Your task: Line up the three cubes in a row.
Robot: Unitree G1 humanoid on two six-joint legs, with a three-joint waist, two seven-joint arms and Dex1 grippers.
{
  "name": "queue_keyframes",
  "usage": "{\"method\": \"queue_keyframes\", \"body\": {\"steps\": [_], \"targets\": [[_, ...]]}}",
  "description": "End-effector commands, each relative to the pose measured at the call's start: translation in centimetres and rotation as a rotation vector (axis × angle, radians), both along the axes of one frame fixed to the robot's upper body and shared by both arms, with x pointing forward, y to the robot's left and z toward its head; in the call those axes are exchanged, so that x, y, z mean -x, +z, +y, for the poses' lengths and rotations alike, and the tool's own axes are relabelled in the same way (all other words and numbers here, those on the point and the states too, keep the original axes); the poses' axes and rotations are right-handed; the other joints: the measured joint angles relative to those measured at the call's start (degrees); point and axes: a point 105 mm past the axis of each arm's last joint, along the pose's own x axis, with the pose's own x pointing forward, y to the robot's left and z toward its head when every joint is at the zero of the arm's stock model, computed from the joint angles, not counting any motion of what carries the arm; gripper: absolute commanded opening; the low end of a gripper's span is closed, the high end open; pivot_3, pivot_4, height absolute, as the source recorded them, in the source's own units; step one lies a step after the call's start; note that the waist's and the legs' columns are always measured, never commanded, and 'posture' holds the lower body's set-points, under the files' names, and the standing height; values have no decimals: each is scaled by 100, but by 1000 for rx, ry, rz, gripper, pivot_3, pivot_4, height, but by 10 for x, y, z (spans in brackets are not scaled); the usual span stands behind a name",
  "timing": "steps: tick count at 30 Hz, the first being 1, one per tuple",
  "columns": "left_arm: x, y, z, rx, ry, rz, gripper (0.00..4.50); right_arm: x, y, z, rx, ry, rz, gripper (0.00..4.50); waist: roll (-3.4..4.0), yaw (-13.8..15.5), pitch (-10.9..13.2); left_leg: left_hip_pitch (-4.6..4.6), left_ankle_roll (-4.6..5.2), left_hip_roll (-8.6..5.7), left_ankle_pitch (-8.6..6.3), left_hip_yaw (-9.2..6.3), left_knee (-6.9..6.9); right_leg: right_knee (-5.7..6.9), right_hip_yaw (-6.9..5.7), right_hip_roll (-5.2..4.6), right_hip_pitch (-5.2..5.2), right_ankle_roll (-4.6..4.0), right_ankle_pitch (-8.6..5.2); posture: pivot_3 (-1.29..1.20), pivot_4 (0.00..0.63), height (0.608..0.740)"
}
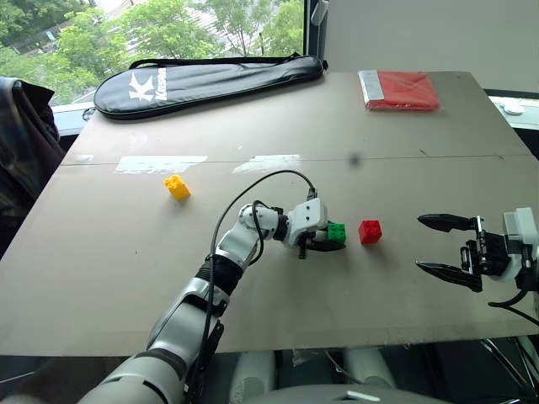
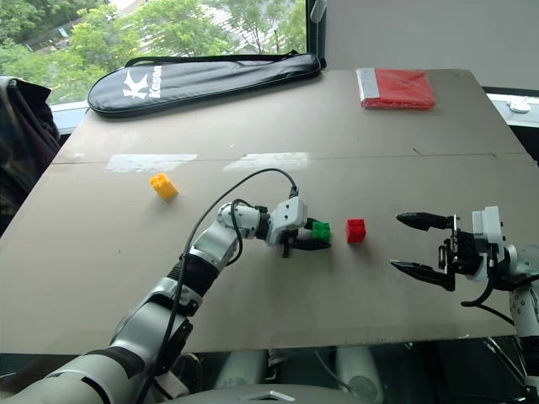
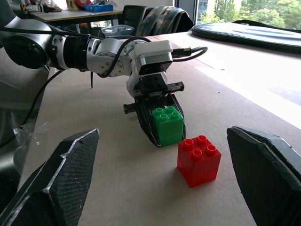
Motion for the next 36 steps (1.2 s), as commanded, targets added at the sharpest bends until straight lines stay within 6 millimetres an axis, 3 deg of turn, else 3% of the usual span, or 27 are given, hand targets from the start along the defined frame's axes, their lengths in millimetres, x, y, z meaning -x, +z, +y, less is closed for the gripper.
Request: {"method": "queue_keyframes", "body": {"steps": [1,2,3,6,7,17,22,29,31,36], "targets": [[-3,-4,3,-8,39,18,1836,-1,10,2,7,9,-42,4500,0,0,0,0,0,0,0,0,1,0,0,0,0,0,0,0,150,708],[-4,-4,4,-9,41,15,2425,-1,11,2,7,11,-43,4500,0,-1,0,0,0,0,0,0,2,1,0,0,0,0,0,0,150,708],[-4,-5,4,-12,46,7,2684,-1,11,3,7,12,-43,4500,0,-1,0,0,0,0,0,0,2,1,0,0,0,0,0,0,150,708],[-6,-6,6,-19,65,-11,4177,-1,12,4,3,21,-36,4500,0,-1,0,-1,0,0,0,-1,2,1,0,0,0,0,0,0,150,708],[-7,-6,7,-18,67,-12,4479,-1,13,4,2,21,-35,4500,0,-1,0,0,0,0,0,-1,2,1,0,0,0,0,0,0,150,708],[-2,5,22,57,139,-5,4479,0,11,2,3,15,-37,4500,1,-70,0,3,0,2,0,-2,1,4,1,2,0,0,0,0,150,708],[10,16,33,122,200,16,4479,-2,11,2,0,17,-42,4500,2,-47,0,0,0,6,0,-7,-2,6,-2,5,-2,-1,0,0,150,708],[31,20,32,166,223,48,4479,-4,12,4,-5,27,-50,4500,2,-32,0,-1,-1,2,0,-13,-1,0,3,-2,-2,-1,0,0,150,708],[35,29,42,188,237,24,4479,-3,13,6,-6,35,-50,4500,2,-41,0,-2,-1,2,0,-13,-2,0,2,-2,-2,-1,0,0,150,708],[35,60,90,314,437,-22,4479,1,14,6,-9,45,-47,4500,3,-61,1,5,-1,8,0,-28,-7,5,0,1,-3,-2,-1,0,150,708]]}}
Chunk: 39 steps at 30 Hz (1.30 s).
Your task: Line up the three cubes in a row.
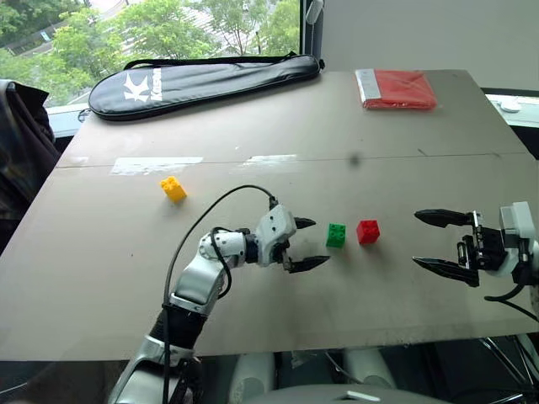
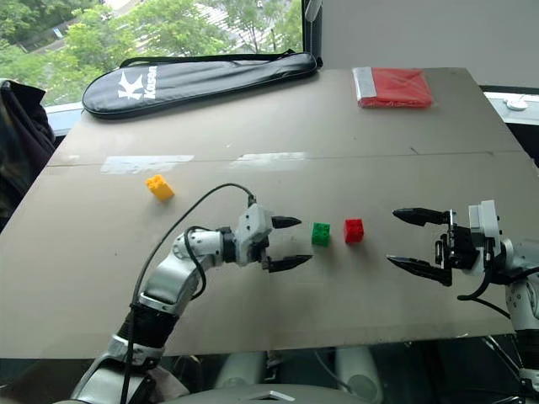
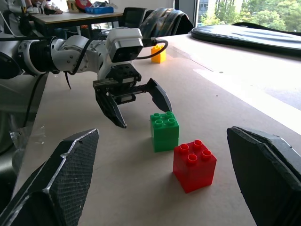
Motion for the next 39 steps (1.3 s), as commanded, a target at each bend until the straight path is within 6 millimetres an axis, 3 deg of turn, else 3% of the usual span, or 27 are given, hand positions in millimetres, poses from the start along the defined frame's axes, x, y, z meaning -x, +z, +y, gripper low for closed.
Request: {"method": "queue_keyframes", "body": {"steps": [1,7,11,15,21,36,39], "targets": [[-9,40,41,127,235,-118,4479,4,11,1,-12,18,-43,4500,0,11,0,1,0,1,0,-5,0,0,-1,0,0,0,0,0,150,708],[-25,57,151,247,893,-249,4479,0,22,8,-76,10,-65,4500,-1,13,0,1,-1,-2,0,-7,2,-3,-2,-5,3,2,1,0,150,708],[-26,38,191,165,1137,-252,4479,-5,31,18,-120,21,-73,4500,-2,24,0,-1,-1,-5,0,-8,2,-2,-4,-7,3,1,2,0,150,708],[-33,27,198,127,1241,-248,4479,-9,34,19,-143,20,-73,4500,-7,86,-1,-5,-1,-8,1,-9,3,-5,-8,-9,3,1,2,0,150,708],[-50,10,189,85,1295,-207,4479,-10,30,14,-133,11,-74,4500,-8,163,-2,-8,-2,-9,0,12,3,-7,-11,-11,3,0,3,0,150,708],[-97,-8,196,74,1528,-101,4479,-7,22,4,-121,-7,-80,4500,-10,153,-4,-4,-2,-9,1,16,3,-2,-17,-10,5,0,3,0,150,708],[-96,-11,196,80,1572,-74,3686,-6,21,2,-112,-15,-83,4500,-9,153,-4,0,-3,-9,1,18,3,0,-16,-10,9,0,4,0,150,708]]}}
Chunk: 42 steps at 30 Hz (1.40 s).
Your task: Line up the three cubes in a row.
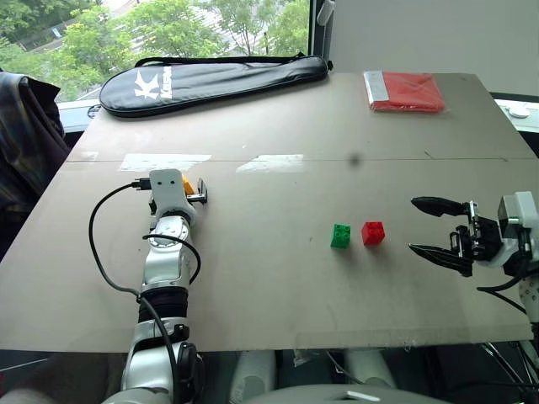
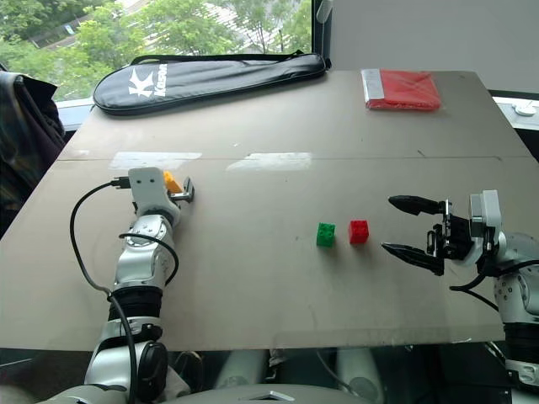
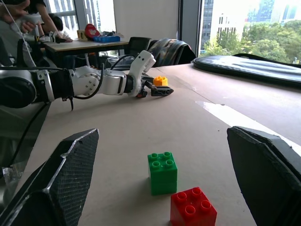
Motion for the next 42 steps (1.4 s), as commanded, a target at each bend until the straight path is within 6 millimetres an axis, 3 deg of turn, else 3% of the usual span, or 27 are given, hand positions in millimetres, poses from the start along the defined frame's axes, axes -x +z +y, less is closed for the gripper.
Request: {"method": "queue_keyframes", "body": {"steps": [1,5,6,10,12,16,18,20,27,34,42], "targets": [[2,-10,4,27,72,35,3129,2,6,-9,7,-26,-51,4500,0,0,0,7,0,0,0,-1,0,-1,-1,0,8,0,0,0,150,708],[6,-12,5,36,124,47,1417,2,5,-11,7,-31,-54,4500,1,-8,-1,17,-1,0,0,-2,0,-2,-2,0,21,0,0,0,150,708],[6,-12,5,39,134,43,1316,3,4,-11,6,-32,-54,4500,1,-13,-1,18,-1,0,0,-1,0,-3,-1,0,21,0,0,0,150,708],[2,2,-5,24,55,-12,1324,3,2,-12,4,-33,-54,4500,1,-13,-1,17,-1,0,0,-3,0,-3,-4,1,21,0,0,0,150,708],[-4,13,-29,-2,-138,-55,1324,3,3,-12,3,-34,-54,4500,1,-8,-1,15,-2,0,0,-5,0,-4,-6,0,21,0,-1,0,150,708],[1,22,-86,-40,-624,-79,1324,4,3,-14,-1,-36,-51,4500,0,17,0,7,-7,-2,3,-8,0,-11,-14,-1,20,-1,-1,0,150,708],[21,19,-129,-85,-1000,-50,1324,4,1,-14,0,-29,-45,4500,0,7,0,5,-8,-2,3,-5,0,-15,-12,-2,19,-1,-1,0,150,708],[40,11,-151,-152,-1260,-9,1324,5,-2,-14,1,-24,-39,4500,1,1,0,5,-8,-2,3,-3,0,-18,-12,-1,19,-2,-2,0,150,708],[60,-17,-180,-342,-1663,136,1324,13,-12,-14,21,-18,-18,4500,1,8,1,6,-6,0,3,-7,-4,-20,-13,4,19,-4,-4,0,150,708],[57,-24,-195,-385,-1817,175,1324,24,-18,-16,36,-26,7,4500,1,1,0,-1,-5,-2,2,-2,0,-30,-6,2,20,0,-2,0,150,708],[64,-28,-199,-305,-1944,234,1324,29,-15,-16,43,-52,6,4500,1,-1,0,0,-5,-1,2,-8,0,-27,-12,4,20,1,-4,0,150,708]]}}
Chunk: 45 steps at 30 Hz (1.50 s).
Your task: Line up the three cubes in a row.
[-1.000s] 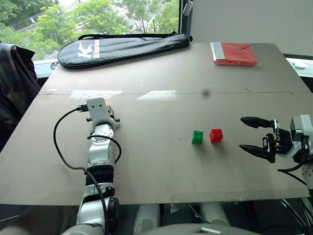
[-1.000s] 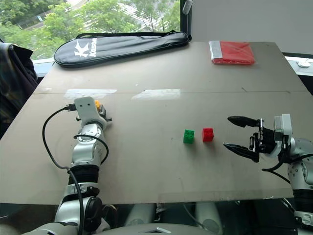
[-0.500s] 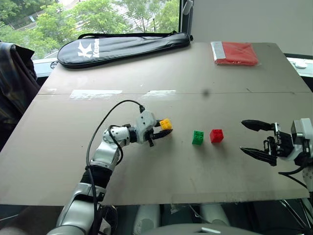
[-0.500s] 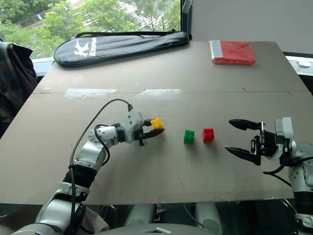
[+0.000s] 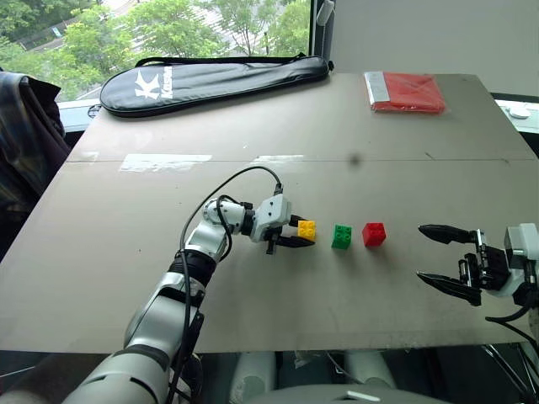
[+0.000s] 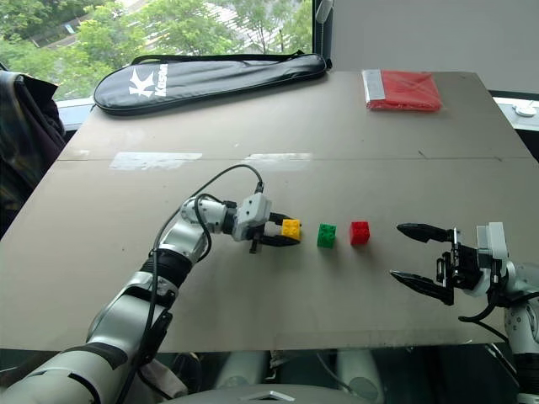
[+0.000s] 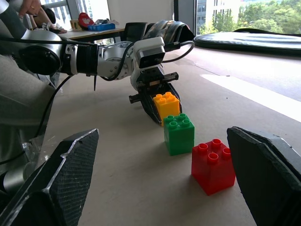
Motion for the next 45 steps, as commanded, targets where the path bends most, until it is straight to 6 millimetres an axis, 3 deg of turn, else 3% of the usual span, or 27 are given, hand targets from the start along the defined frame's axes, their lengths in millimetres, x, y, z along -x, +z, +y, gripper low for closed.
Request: {"method": "queue_keyframes", "body": {"steps": [1,11,13,15,18,19,22,27,32,35,45], "targets": [[7,-9,0,-24,-45,47,1324,1,14,-3,10,-15,-55,4500,0,-1,0,0,0,0,0,0,0,0,0,0,0,0,0,0,150,708],[5,-13,-1,-13,-21,74,1324,-3,19,0,17,-21,-66,4500,0,0,0,0,0,0,0,-3,0,0,-1,0,0,0,0,0,150,708],[2,-12,-3,-3,5,63,2347,-4,22,3,17,-19,-69,4500,0,0,0,0,0,0,0,-3,0,0,-1,0,0,0,0,0,150,708],[1,-13,-4,-9,11,59,2937,-4,23,4,18,-16,-67,4500,0,5,0,1,0,0,0,-4,0,1,-1,0,0,0,0,0,150,708],[0,-15,-2,-23,28,39,4269,-4,23,5,18,-15,-64,4500,1,10,-1,2,0,0,0,-5,0,3,-2,0,1,0,0,0,150,708],[0,-16,-1,-29,35,44,4418,-4,23,5,17,-15,-62,4500,1,10,-1,4,0,0,0,-5,0,4,-2,0,3,0,0,0,150,708],[-2,-15,3,-27,63,39,4418,-4,22,5,17,-16,-57,4500,2,7,-2,6,0,-1,0,-5,1,5,-1,0,4,1,0,0,150,708],[-1,4,19,41,103,19,4418,-1,13,0,20,-27,-26,4500,2,-22,-2,9,1,0,1,-9,2,11,-2,1,5,4,-3,0,150,708],[34,18,44,55,122,50,4418,4,0,-7,31,-68,15,4500,5,-168,0,2,0,13,0,-35,-12,15,1,10,-12,-4,-2,0,150,708],[60,13,61,16,213,89,4418,2,-13,-13,71,-116,35,4500,10,-150,4,-1,-1,14,0,-44,-20,12,-1,6,-17,-5,-4,0,150,708],[105,-18,89,39,740,108,4418,-9,-43,-27,112,-196,77,4500,12,-116,3,19,0,10,1,-35,-11,7,9,-17,5,-2,-32,0,150,708]]}}
